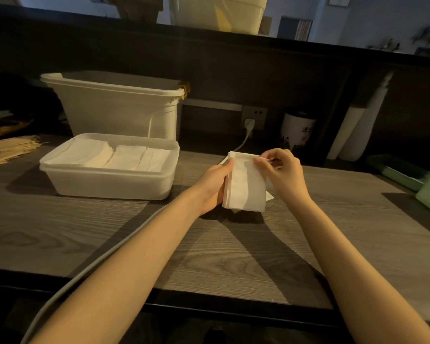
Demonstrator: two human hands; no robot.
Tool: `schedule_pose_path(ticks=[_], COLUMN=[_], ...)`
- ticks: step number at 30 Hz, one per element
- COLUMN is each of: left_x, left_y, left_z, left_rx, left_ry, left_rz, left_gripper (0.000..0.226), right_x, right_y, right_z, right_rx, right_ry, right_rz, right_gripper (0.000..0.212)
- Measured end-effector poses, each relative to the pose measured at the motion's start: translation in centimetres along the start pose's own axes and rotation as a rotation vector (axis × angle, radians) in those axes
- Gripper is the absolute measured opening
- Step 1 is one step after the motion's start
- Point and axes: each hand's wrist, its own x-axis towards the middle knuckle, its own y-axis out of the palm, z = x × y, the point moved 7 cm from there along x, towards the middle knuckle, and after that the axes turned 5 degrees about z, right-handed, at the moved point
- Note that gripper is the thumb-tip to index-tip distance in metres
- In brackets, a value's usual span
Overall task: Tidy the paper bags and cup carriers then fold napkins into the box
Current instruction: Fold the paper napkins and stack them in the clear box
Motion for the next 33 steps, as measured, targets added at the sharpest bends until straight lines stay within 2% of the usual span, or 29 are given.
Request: schedule_pose_path(ticks=[5, 11, 14, 17, 19, 21, 25, 28, 31, 33], left_x=[0.1, 0.2, 0.2, 0.1, 0.1, 0.1, 0.3, 0.2, 0.0, -0.2], left_y=[0.0, 0.2, 0.0, -0.9, -1.7, -2.3, -2.6, -2.7, -2.9, -3.1], left_z=[0.4, 0.5, 0.4, 0.0, -0.2, -0.2, -0.4, -0.5, -0.9, -1.4], left_rx=[-0.005, 0.077, 0.067, -0.060, -0.153, -0.204, -0.114, -0.039, -0.082, -0.091], left_ry=[-0.020, -0.031, -0.009, 0.038, 0.059, 0.073, 0.090, 0.081, 0.108, 0.139], left_rz=[-0.005, 0.007, -0.023, -0.137, -0.215, -0.276, -0.316, -0.334, -0.336, -0.341], left_gripper=[0.042, 0.038, 0.035, 0.036, 0.040, 0.041, 0.044, 0.043, 0.036, 0.036], right_x=[0.1, 0.3, 0.1, -0.8, -1.5, -1.8, -1.7, -1.7, -1.1, -0.4], right_y=[-0.1, 0.5, 1.0, 2.6, 3.9, 4.6, 4.7, 4.6, 3.3, 1.8], right_z=[-0.4, -1.1, -1.5, -1.9, -1.9, -1.4, -1.3, -1.1, -0.9, -1.7], right_rx=[0.089, -0.029, 0.081, 0.227, 0.278, 0.276, 0.319, 0.319, 0.222, 0.023], right_ry=[0.043, 0.041, 0.132, 0.305, 0.372, 0.353, 0.345, 0.344, 0.282, 0.246], right_rz=[-0.006, 0.031, 0.056, 0.245, 0.416, 0.490, 0.430, 0.450, 0.376, 0.239], right_gripper=[0.012, 0.013, 0.025, 0.039, 0.039, 0.033, 0.033, 0.032, 0.023, 0.029])
